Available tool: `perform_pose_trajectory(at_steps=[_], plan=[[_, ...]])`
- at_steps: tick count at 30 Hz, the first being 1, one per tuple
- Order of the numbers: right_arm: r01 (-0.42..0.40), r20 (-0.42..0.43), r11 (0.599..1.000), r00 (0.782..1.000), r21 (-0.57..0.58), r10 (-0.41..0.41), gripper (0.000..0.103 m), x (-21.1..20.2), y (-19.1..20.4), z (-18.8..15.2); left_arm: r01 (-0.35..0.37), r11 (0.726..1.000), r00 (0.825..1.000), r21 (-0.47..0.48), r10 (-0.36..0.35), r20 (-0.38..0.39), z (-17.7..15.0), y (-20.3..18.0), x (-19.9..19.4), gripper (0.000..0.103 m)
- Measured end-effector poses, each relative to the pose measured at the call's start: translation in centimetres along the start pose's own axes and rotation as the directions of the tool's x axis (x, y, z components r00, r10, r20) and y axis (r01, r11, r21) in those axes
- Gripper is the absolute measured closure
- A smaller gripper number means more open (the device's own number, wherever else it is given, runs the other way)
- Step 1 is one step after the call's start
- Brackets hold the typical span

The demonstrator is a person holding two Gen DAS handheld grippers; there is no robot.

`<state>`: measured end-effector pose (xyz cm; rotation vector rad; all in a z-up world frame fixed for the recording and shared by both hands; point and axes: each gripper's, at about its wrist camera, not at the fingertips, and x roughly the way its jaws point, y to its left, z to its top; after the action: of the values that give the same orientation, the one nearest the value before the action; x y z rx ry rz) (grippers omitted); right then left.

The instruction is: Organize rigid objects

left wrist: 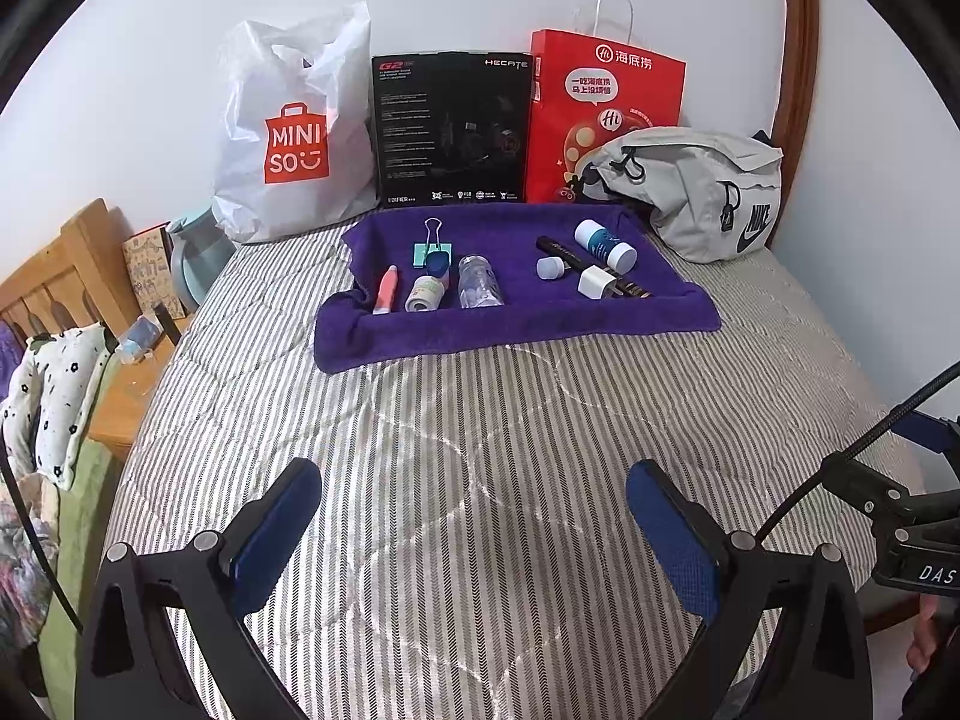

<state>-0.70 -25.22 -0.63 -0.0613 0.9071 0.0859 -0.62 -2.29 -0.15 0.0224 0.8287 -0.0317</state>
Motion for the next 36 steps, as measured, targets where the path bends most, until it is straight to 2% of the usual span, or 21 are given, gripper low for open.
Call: perform_pose_trajectory(at_steps=[21, 28, 36], plan=[[-0.003, -0.004, 1.0, 1.0, -0.01, 0.003, 0.0, -0.3, 0.4, 0.2, -0.006, 1.0, 1.0, 0.005, 0.006, -0.012, 0.2, 0.1, 0.0, 0.0], [-0.005, -0.012, 1.0, 1.0, -0.019, 0.005, 0.0, -0.9, 0.6, 1.9, -0.021, 1.0, 0.999, 0.002, 0.021, -0.046, 1.3, 0.3, -0.2, 0.0], [-0.015, -0.024, 0.999, 1.0, -0.029, 0.014, 0.0, -1.0, 0.8, 3.7, -0.031, 1.0, 0.999, -0.002, 0.03, -0.039, 3.4, 0.6, -1.2, 0.0]])
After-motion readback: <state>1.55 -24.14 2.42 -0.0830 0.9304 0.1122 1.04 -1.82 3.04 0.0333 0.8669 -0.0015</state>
